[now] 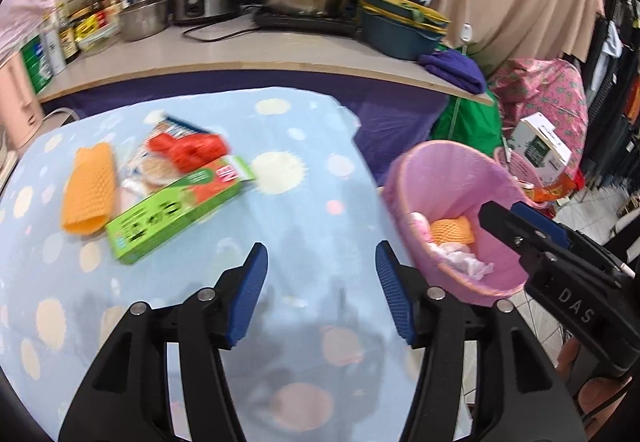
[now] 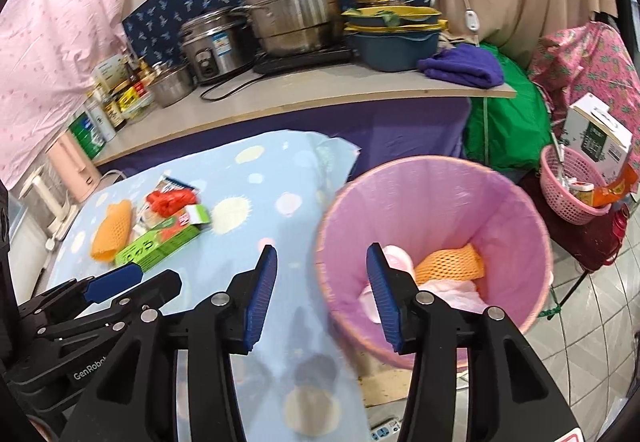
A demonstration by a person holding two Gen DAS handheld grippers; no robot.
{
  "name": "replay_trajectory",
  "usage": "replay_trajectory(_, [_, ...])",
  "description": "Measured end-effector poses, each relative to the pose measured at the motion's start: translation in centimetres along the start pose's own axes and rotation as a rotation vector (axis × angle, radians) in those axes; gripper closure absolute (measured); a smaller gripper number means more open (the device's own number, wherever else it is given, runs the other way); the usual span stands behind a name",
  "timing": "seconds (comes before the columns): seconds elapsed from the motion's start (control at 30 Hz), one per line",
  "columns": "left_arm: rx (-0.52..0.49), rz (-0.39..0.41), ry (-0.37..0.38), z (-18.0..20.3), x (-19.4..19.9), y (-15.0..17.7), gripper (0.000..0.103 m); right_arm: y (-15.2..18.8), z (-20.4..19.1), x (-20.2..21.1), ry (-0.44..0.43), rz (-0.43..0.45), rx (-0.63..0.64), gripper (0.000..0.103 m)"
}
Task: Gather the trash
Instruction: 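Grasp the orange foam net with the left tool while the right tool grasps the green wasabi box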
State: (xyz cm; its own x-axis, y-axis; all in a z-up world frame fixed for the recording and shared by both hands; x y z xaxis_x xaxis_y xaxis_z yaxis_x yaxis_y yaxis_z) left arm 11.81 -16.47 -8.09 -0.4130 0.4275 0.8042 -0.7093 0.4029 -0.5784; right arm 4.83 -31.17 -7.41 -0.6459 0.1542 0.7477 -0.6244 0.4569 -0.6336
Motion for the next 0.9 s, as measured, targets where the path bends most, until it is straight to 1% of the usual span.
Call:
replay_trajectory(0.13, [0.034, 0.004, -0.072, -4.0, 0.5, 1.0, 0.047, 0.7, -3.5, -1.3, -0.03, -0.027, 0.043, 0.056])
replay_trajectory(0.2, [0.059, 0.006, -0.104, -6.2, 0.8, 1.6, 0.045, 1.0, -5.4, -2.0, -0.045, -0.041, 0.066, 0.053])
replay_trajectory(0.37, [0.129, -0.002, -0.148, -11.1, 1.3, 3.2, 0.036, 1.5, -9.0, -3.8, -0.067, -0.068, 0.124, 0.049])
replay_trajectory(0.53, [0.215, -0.016, -0.168, -15.3, 1.8, 4.7, 0.034, 1.5, -12.1, -6.1, -0.091, -0.099, 0.153, 0.048])
replay_trajectory(0.67, [0.27, -0.009, -0.194, -18.3, 2.3, 5.5, 0.029, 1.1, -14.2, -7.9, -0.122, -0.12, 0.153, 0.048])
replay_trajectory(0.8, [0.3, -0.011, -0.22, -20.7, 2.3, 5.7, 0.029, 0.7, -16.0, -9.1, -0.139, -0.13, 0.165, 0.048])
replay_trajectory(0.9, [0.32, -0.008, -0.234, -22.2, 2.0, 5.1, 0.028, 0.6, -17.1, -10.0, -0.147, -0.139, 0.175, 0.048])
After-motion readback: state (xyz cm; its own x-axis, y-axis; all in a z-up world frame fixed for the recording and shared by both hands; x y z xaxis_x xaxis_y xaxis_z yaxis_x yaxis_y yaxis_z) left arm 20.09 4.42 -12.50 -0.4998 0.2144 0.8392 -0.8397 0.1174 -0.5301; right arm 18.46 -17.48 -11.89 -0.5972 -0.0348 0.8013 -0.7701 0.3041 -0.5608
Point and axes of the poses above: each gripper's, at about its wrist camera, not at the fingertips, and x roughly against the way its jaws point, z to its right, y to its underside, the point moved 7 cm from there along -x, roughly the way its jaws point, and after that the axes turned 5 degrees about -z, right-handed, at the moved point
